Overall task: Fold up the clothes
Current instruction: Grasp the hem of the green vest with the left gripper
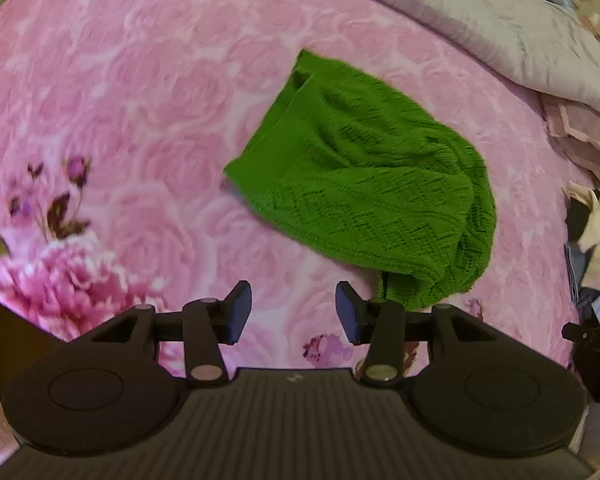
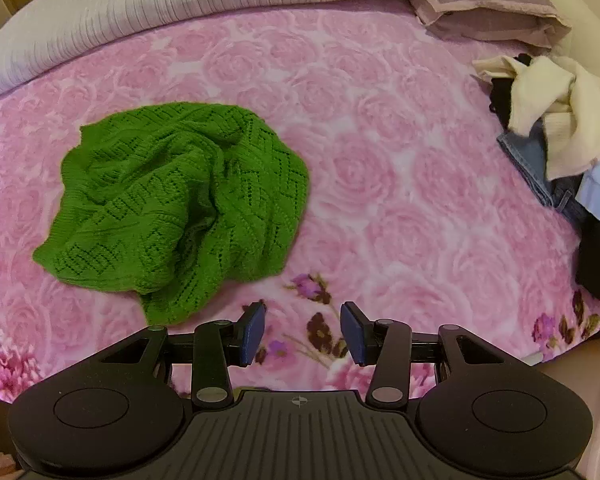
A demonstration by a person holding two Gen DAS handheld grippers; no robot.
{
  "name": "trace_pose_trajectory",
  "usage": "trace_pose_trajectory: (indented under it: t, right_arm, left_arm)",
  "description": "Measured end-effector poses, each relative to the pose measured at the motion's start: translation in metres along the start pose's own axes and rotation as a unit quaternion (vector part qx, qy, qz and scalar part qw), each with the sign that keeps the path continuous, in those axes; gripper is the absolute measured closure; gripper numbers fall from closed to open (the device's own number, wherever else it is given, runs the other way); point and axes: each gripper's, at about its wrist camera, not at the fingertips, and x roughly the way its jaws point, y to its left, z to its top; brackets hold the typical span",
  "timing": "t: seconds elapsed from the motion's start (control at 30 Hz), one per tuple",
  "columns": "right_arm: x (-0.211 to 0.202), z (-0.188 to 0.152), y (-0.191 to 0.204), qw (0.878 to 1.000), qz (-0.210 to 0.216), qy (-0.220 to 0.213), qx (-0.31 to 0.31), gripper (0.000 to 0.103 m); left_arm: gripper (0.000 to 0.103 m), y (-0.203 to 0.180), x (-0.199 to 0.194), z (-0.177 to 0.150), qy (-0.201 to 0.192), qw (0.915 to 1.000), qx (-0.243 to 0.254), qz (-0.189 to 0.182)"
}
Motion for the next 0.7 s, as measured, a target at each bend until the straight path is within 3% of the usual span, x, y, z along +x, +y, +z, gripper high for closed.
trace_pose_trajectory:
  t: [0.47, 0.7]
  right_arm:
    - [0.027, 0.023, -0.029, 0.999, 0.018, 0.001, -0.032, 0.057]
    - [0.048, 0.03, -0.075, 0.999, 0.024, 0.002, -0.038, 0.057]
  left_arm:
    - [0.061, -0.026, 0.024, -0.022, -0.006, 0.9996, -0.017, 0.019]
    - [0.06, -0.062, 0.069, -0.059, -0.002, 0.9997, -0.011, -0.02]
